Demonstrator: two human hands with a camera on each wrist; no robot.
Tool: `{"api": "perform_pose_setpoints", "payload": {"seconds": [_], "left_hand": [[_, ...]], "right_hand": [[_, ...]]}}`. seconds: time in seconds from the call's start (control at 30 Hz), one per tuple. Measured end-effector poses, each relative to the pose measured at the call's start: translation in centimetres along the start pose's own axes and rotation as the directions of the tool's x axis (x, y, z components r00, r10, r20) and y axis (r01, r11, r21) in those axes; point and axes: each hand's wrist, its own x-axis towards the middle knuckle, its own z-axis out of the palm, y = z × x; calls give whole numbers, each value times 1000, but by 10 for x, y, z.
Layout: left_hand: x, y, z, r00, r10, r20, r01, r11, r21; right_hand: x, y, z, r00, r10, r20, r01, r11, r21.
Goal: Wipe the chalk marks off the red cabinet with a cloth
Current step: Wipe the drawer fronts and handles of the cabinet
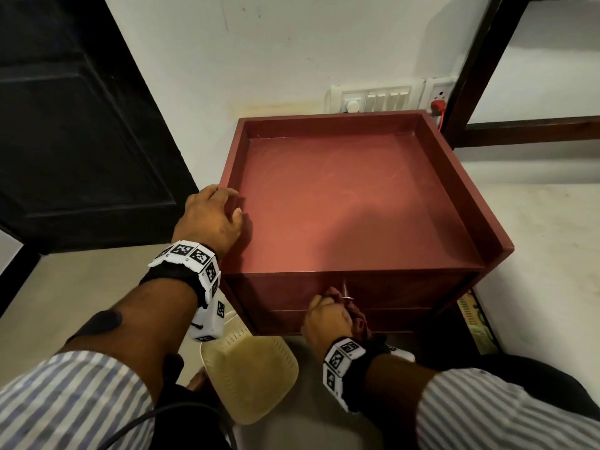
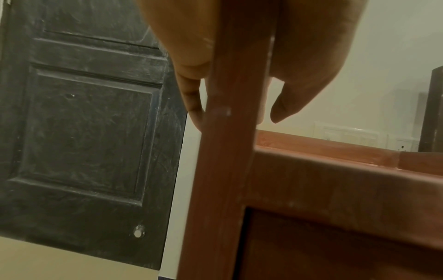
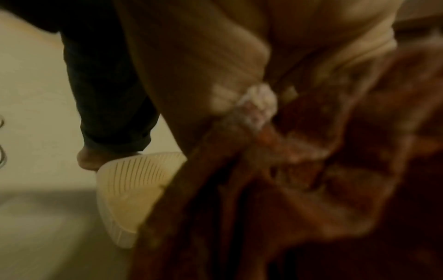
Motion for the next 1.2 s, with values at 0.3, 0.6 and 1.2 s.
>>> {"api": "perform_pose_setpoints", "payload": {"seconds": [0.3,0.6,1.2], "left_hand": [[3,-2,2,1000,7,-24,-8,999,-36],[4,-4,4,999,19,-45,-20,999,-35],[6,-7,7,997,33,-75,-37,998,-51]], "right_hand": [[-15,85,105,910,344,233,-415,755,508],[-44,45,64,637,770,39,64,-104,993],[-5,15,27,907,90,410,258,-891,-375]]}}
